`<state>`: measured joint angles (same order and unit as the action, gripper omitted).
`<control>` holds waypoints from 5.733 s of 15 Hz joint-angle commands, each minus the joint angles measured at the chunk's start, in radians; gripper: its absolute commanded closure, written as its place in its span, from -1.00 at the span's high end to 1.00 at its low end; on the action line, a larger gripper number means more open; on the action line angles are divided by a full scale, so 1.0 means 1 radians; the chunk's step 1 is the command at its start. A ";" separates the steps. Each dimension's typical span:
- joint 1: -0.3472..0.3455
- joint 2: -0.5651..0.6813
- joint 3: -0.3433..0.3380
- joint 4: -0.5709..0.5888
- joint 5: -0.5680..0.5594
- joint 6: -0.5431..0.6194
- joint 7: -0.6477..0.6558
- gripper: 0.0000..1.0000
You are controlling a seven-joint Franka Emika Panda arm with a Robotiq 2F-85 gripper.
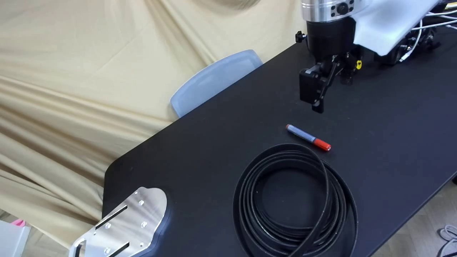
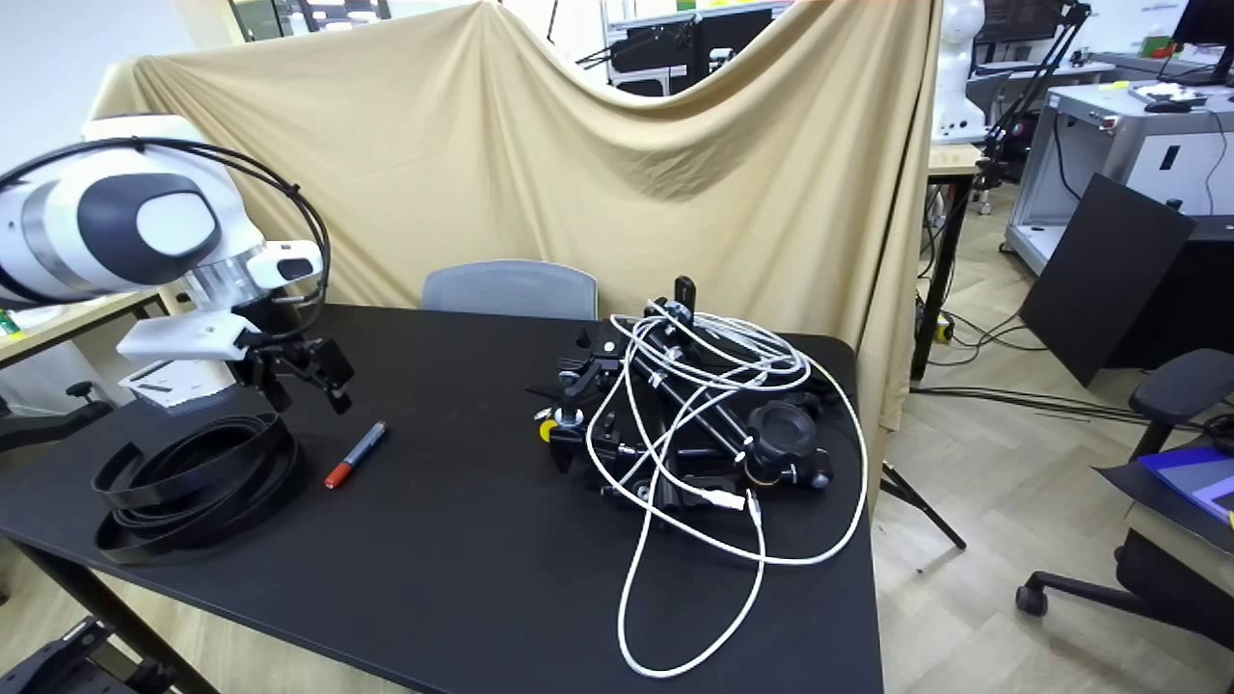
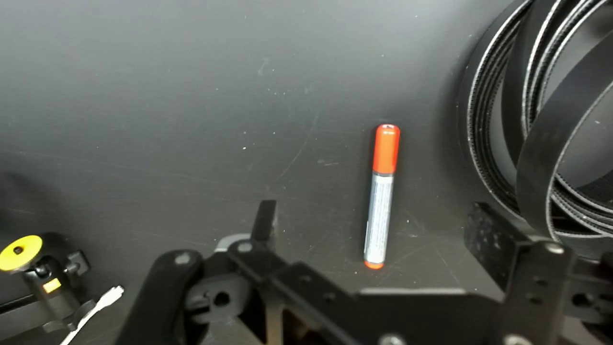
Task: Move the marker to the right
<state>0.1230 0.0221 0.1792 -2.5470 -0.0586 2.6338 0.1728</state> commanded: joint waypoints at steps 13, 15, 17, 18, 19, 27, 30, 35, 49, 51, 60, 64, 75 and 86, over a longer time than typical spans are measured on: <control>0.071 0.378 -0.090 0.252 -0.061 0.157 0.040 1.00; 0.094 0.428 -0.087 0.290 -0.046 0.158 0.034 1.00; 0.115 0.466 -0.086 0.320 -0.035 0.151 0.032 1.00; 0.125 0.479 -0.088 0.330 -0.027 0.151 0.034 1.00; 0.133 0.488 -0.090 0.337 -0.018 0.147 0.037 1.00; 0.149 0.520 -0.101 0.347 0.026 0.136 0.032 -0.10; 0.147 0.518 -0.107 0.351 0.032 0.131 0.031 -0.48; 0.145 0.512 -0.104 0.350 0.042 0.127 0.028 -0.89; 0.120 0.232 -0.095 0.129 0.057 0.026 0.042 -0.88; 0.107 0.171 -0.093 0.074 0.072 0.010 0.049 -0.88; -0.021 -0.007 -0.143 -0.142 0.101 0.090 0.065 -0.88; -0.088 0.021 -0.197 -0.140 0.051 0.182 0.071 -0.88; -0.125 0.244 -0.252 0.016 0.068 0.212 0.039 -0.88; -0.126 0.333 -0.245 0.087 0.105 0.204 0.021 -0.02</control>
<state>-0.0011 0.3261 -0.0703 -2.4893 0.0257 2.8383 0.2008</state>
